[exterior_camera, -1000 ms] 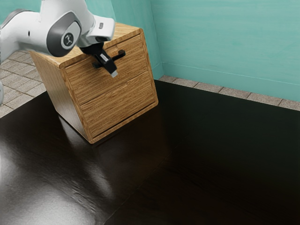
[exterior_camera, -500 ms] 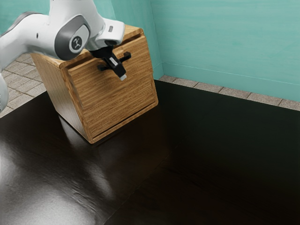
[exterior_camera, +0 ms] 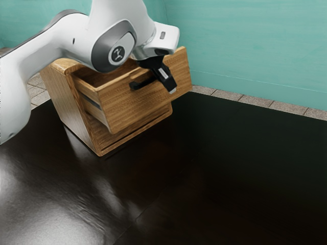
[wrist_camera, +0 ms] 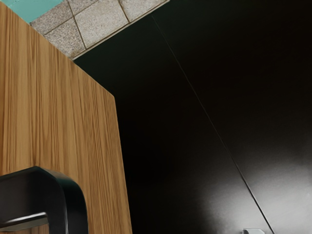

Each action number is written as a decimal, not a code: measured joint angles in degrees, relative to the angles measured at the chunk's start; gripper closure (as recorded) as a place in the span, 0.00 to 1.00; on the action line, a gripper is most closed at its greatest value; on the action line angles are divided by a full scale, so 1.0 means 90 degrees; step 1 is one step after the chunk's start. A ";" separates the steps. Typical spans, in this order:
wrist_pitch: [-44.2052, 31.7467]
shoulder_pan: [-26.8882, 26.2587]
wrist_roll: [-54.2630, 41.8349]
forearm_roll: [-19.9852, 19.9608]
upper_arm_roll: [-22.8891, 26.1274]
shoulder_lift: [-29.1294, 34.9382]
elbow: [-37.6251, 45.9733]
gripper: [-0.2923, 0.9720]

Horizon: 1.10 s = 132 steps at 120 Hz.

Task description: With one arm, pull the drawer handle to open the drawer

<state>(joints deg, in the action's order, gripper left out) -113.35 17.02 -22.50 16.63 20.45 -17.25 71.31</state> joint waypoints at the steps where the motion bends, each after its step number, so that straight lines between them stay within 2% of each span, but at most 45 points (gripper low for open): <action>1: -0.0001 -0.0023 0.0010 0.0001 -0.0005 0.0001 0.0000 0.49; 9: -0.0001 -0.0167 0.0084 -0.0001 -0.0038 -0.0002 0.0004 0.49; 29: -0.0011 -0.0566 0.0296 0.0088 -0.0164 -0.0036 -0.0006 0.73; 30: -0.0009 -0.0579 0.0306 0.0095 -0.0170 -0.0038 -0.0006 0.71; 34: -0.0010 -0.0634 0.0346 0.0120 -0.0188 -0.0045 -0.0010 0.76; 39: 0.0001 -0.0682 0.0383 0.0127 -0.0210 -0.0047 0.0001 0.68; 50: 0.0027 -0.0673 0.0436 0.0064 -0.0210 -0.0052 -0.0002 0.64; 52: 0.0027 -0.0673 0.0447 0.0065 -0.0215 -0.0049 -0.0002 0.69; 57: 0.0038 -0.0680 0.0465 0.0046 -0.0217 -0.0037 -0.0008 0.65; 63: 0.0051 -0.0723 0.0486 0.0056 -0.0233 0.0007 -0.0032 0.76; 67: 0.0062 -0.0735 0.0502 0.0099 -0.0220 0.0093 -0.0048 0.91; 71: 0.0061 -0.0775 0.0523 0.0150 -0.0217 0.0208 -0.0057 0.92; 85: 0.0069 -0.0862 0.0541 0.0140 -0.0246 0.0456 -0.0096 0.59; 96: 0.0078 -0.0947 0.0551 0.0200 -0.0246 0.0631 -0.0115 0.43; 104: 0.0077 -0.1199 0.0803 0.0234 -0.0242 0.0997 -0.0061 0.36; 111: 0.0082 -0.1736 0.1388 0.0171 -0.0355 0.1364 0.0263 0.33; 123: 0.0677 -0.3304 0.3085 -0.0637 -0.1510 0.1904 0.0913 0.28; 132: 0.1299 -0.3949 0.4262 -0.1058 -0.1872 0.2252 0.1428 0.27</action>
<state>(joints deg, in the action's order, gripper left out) -101.66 -18.53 15.86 7.11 3.60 3.02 84.17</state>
